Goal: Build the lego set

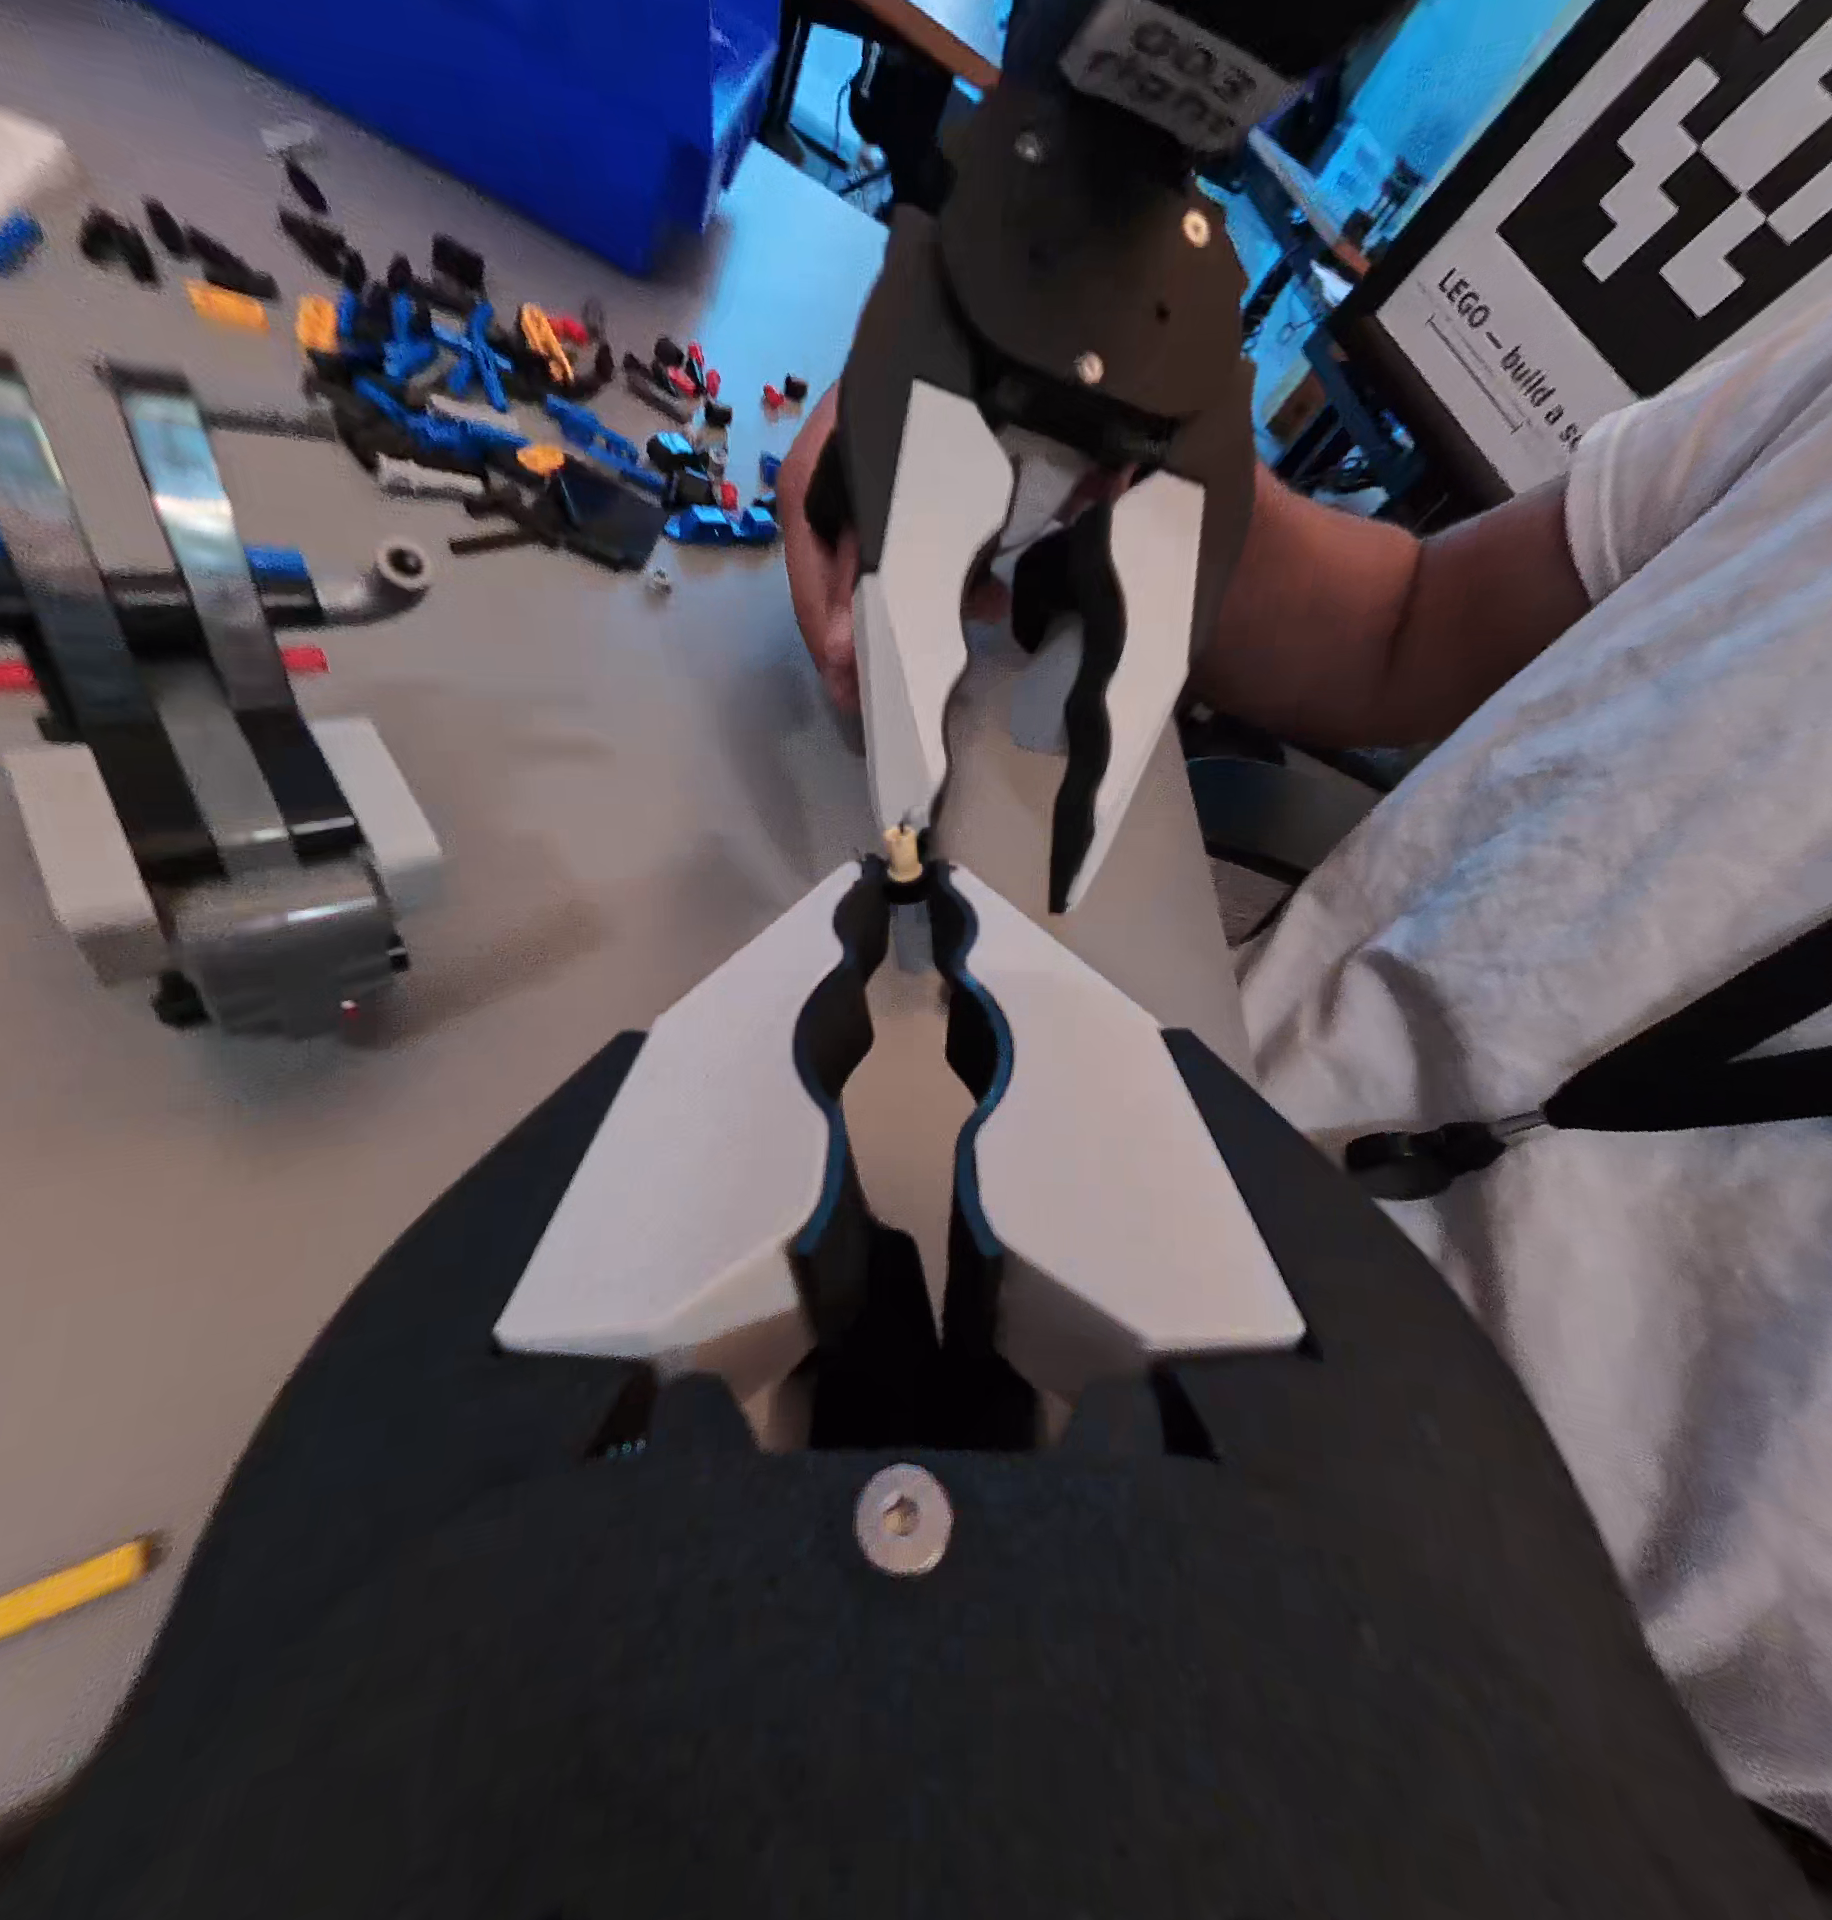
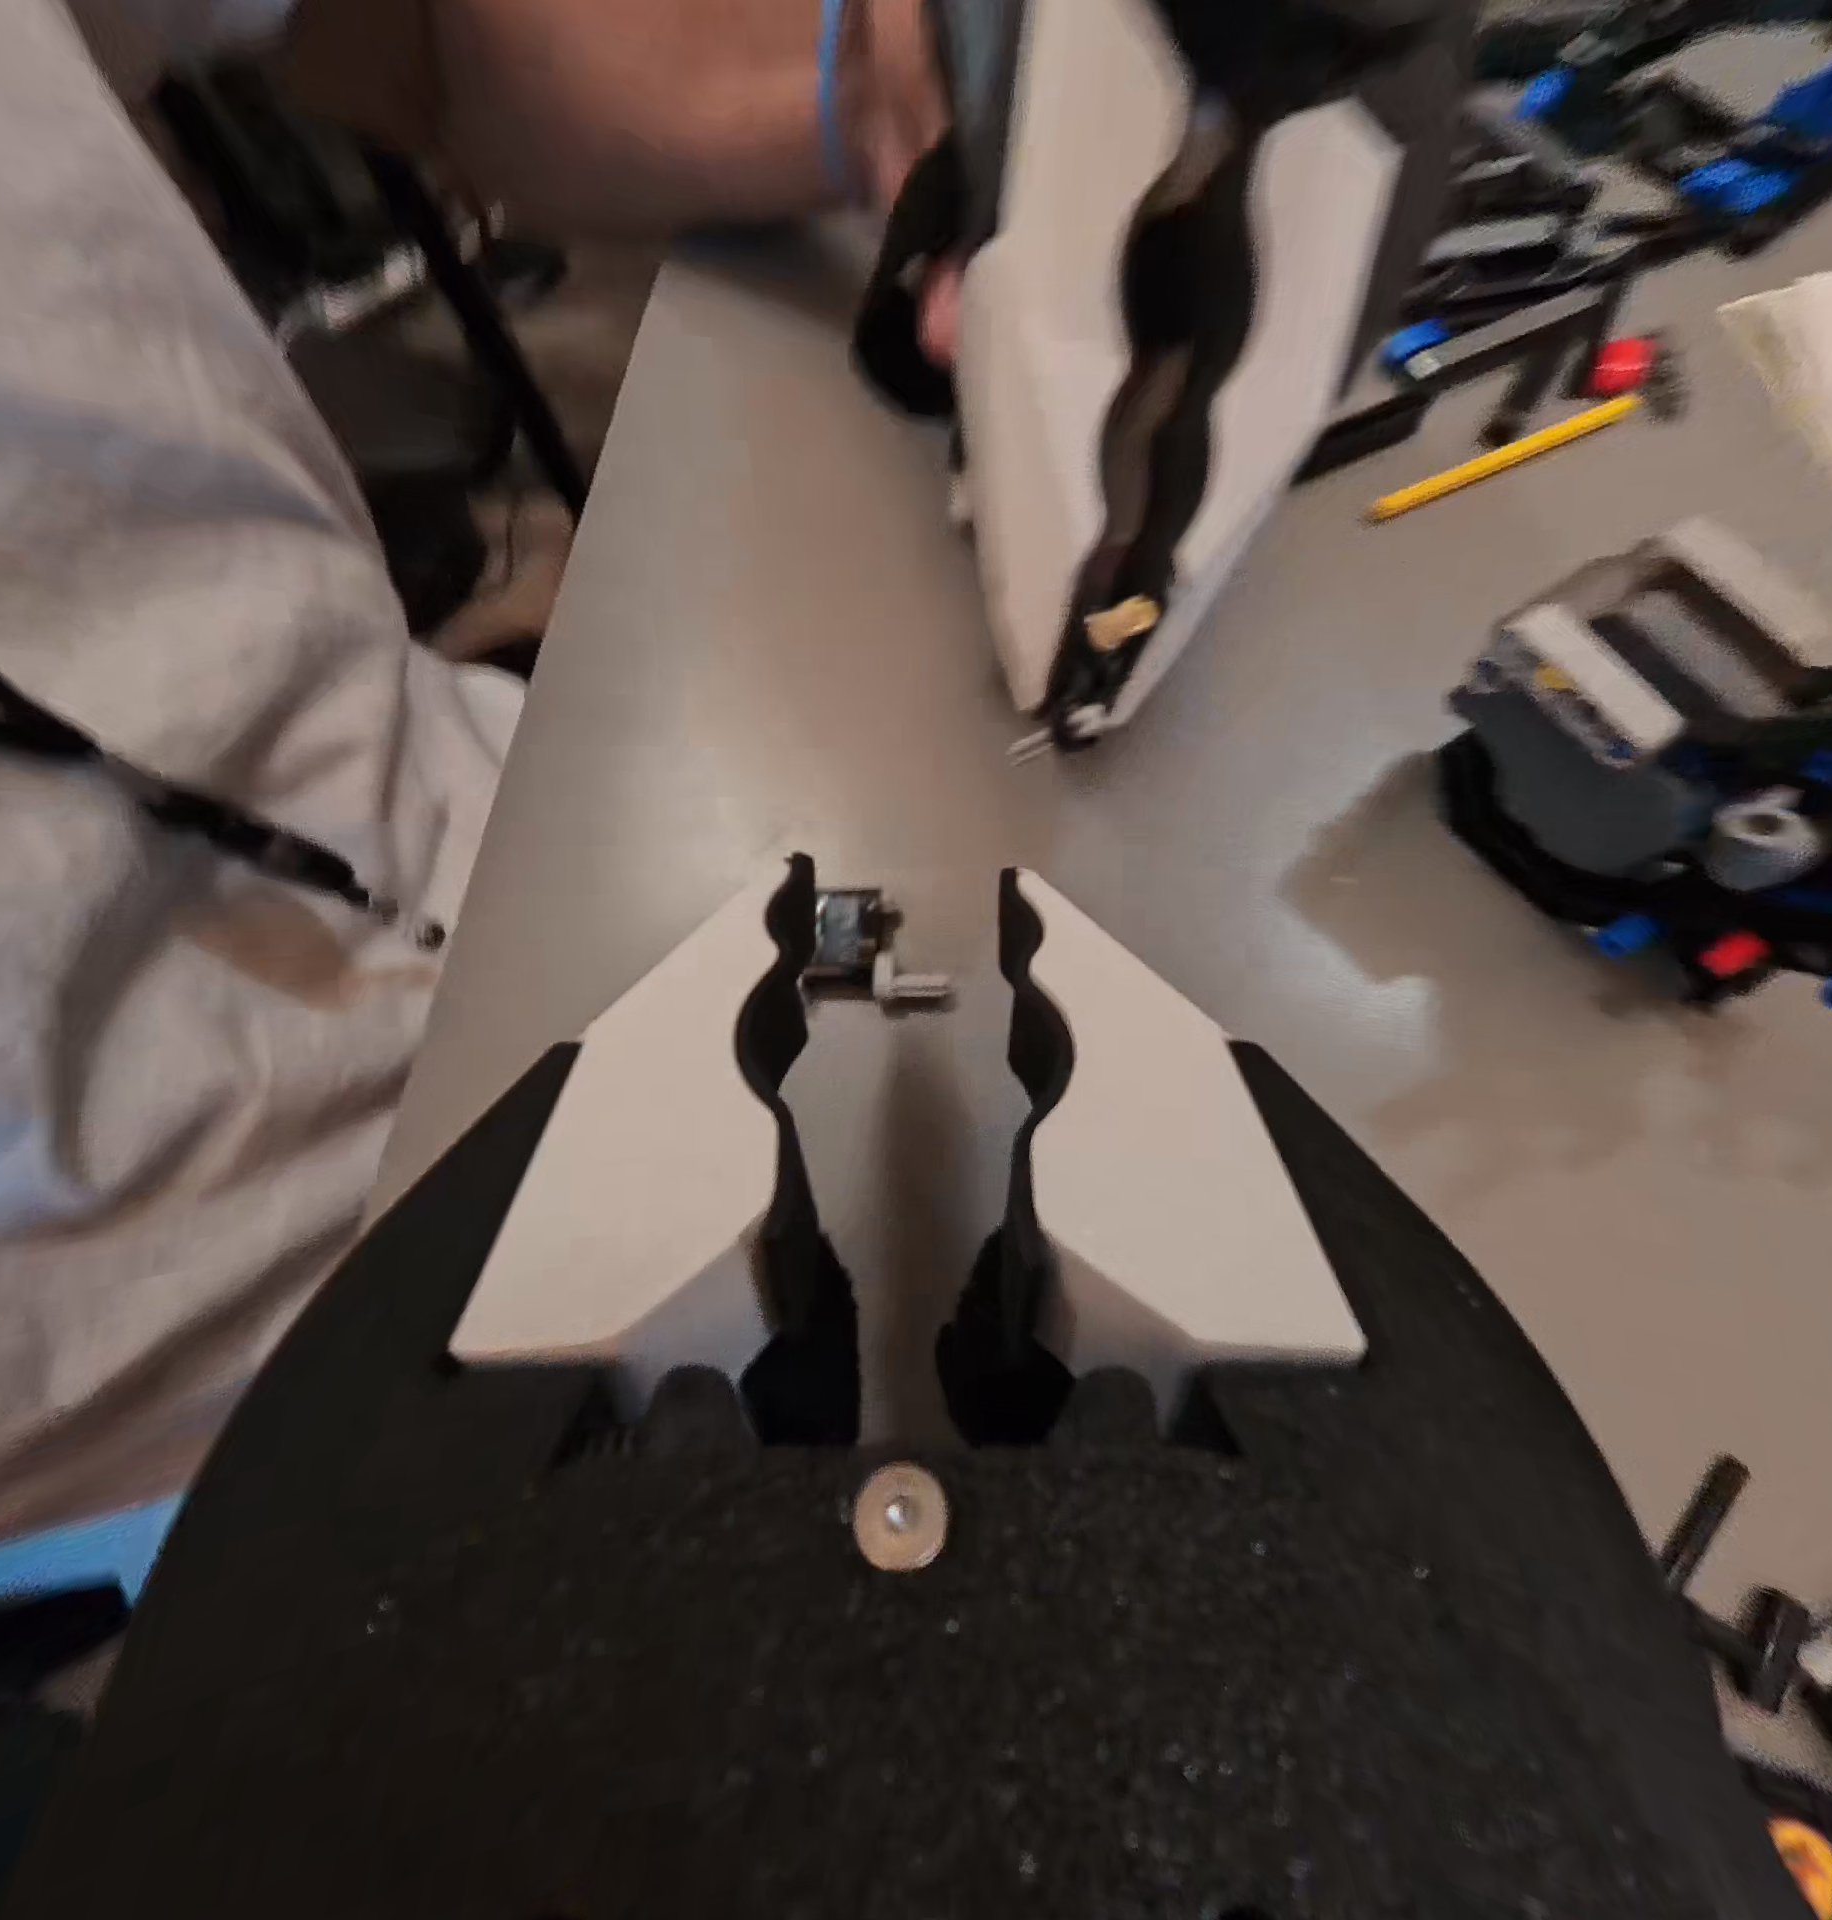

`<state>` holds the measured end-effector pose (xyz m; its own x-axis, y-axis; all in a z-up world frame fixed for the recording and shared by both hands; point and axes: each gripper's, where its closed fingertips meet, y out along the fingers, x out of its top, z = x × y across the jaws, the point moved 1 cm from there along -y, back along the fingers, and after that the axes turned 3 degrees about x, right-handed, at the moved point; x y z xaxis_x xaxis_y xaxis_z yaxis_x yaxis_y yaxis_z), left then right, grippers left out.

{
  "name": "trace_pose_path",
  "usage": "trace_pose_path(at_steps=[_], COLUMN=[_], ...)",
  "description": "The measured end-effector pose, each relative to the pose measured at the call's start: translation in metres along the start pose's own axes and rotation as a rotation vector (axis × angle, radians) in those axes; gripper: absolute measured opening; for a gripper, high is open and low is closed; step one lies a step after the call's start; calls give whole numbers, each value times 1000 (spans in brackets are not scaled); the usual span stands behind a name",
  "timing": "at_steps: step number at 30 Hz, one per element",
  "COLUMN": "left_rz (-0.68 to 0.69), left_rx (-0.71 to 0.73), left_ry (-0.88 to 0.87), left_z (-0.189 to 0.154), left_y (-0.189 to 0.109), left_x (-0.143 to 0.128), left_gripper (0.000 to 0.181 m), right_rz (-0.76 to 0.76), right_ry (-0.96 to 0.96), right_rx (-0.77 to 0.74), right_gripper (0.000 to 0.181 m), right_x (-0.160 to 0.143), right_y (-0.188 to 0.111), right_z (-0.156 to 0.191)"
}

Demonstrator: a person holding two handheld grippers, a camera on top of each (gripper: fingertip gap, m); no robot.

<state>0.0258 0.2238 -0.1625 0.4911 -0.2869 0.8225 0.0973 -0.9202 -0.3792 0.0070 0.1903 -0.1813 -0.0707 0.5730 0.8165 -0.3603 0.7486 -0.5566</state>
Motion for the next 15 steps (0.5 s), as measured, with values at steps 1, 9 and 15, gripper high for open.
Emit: trace_pose_path(at_steps=[1, 9, 15], left_rz=[-6, -46, -59], left_rx=[16, -11, 15], left_ry=[31, 123, 161], left_z=[0, -17, -20], left_y=[0, 5, 6], left_x=[1, 8, 9], left_gripper=[6, 6, 6], right_rz=[-67, -265, -269], right_ry=[47, 110, 108], right_rx=[-31, -36, -15], right_gripper=[32, 9, 6], right_x=[8, 32, 30], right_y=[-6, -14, -15], right_z=[-6, -9, -7])
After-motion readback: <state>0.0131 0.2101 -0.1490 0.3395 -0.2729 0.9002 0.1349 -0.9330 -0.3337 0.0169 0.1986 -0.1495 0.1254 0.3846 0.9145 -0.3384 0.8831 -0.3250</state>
